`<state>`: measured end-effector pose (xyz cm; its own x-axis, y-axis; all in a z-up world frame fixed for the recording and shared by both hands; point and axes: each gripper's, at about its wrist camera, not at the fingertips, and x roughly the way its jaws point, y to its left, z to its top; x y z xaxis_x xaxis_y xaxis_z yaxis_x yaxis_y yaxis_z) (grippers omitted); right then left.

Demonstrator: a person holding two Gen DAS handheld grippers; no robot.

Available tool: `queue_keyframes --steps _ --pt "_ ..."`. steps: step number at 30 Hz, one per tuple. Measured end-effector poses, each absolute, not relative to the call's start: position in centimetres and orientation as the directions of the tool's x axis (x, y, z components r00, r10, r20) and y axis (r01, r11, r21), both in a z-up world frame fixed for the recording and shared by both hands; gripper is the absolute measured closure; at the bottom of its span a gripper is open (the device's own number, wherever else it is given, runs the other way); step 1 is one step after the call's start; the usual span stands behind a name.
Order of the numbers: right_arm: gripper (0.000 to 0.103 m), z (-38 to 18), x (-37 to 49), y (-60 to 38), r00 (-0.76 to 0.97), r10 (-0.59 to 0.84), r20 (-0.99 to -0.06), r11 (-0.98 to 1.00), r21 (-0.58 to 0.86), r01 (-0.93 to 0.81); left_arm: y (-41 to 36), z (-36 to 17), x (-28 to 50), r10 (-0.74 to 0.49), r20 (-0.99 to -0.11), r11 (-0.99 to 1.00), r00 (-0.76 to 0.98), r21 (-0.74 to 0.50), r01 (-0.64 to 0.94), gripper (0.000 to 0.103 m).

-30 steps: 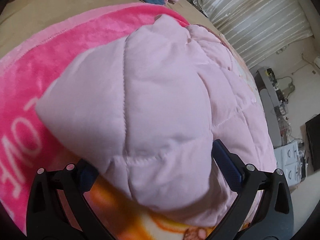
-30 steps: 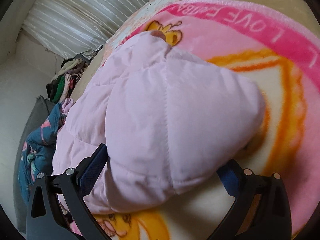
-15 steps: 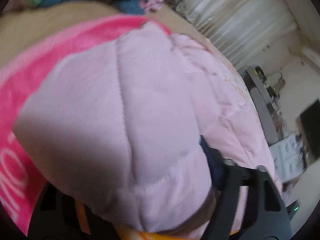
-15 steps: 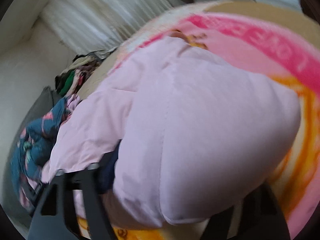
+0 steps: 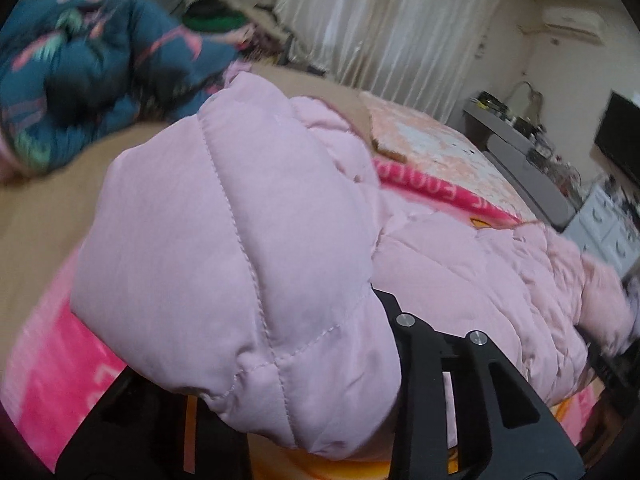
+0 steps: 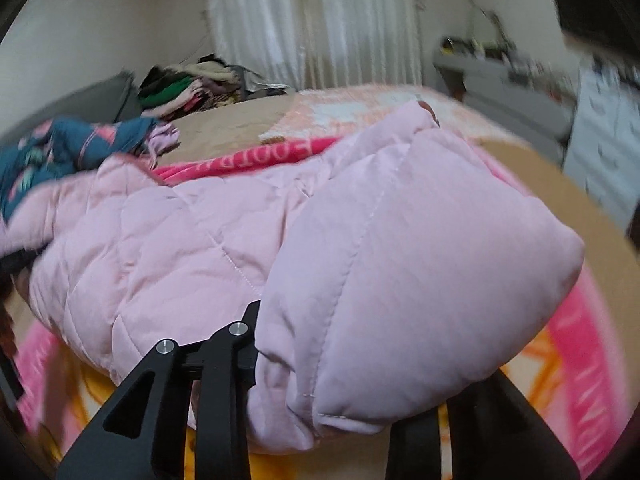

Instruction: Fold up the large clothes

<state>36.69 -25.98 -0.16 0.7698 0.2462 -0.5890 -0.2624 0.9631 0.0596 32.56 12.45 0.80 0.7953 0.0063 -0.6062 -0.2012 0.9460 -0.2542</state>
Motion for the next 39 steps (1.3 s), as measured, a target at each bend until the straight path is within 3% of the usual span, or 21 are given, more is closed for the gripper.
queue_keyframes --steps 8,14,30,39 --pt "0.077 4.7 29.5 -24.0 0.841 0.303 -0.448 0.902 -0.15 -0.405 10.9 5.0 27.7 0.016 -0.536 0.979 0.844 -0.161 -0.121 0.08" --pt "0.077 5.1 25.0 -25.2 0.84 0.319 -0.438 0.885 -0.179 -0.429 10.4 5.5 24.0 0.01 -0.53 0.986 0.848 -0.138 -0.098 0.08" --pt "0.077 3.5 17.7 -25.8 0.827 0.299 -0.476 0.896 -0.157 -0.414 10.1 3.1 17.2 0.03 -0.57 0.991 0.821 -0.091 -0.1 0.079" --pt "0.074 0.0 17.3 -27.6 0.789 0.247 -0.562 0.949 -0.025 -0.315 10.2 -0.7 15.7 0.083 -0.626 0.99 0.775 -0.041 -0.138 0.076"
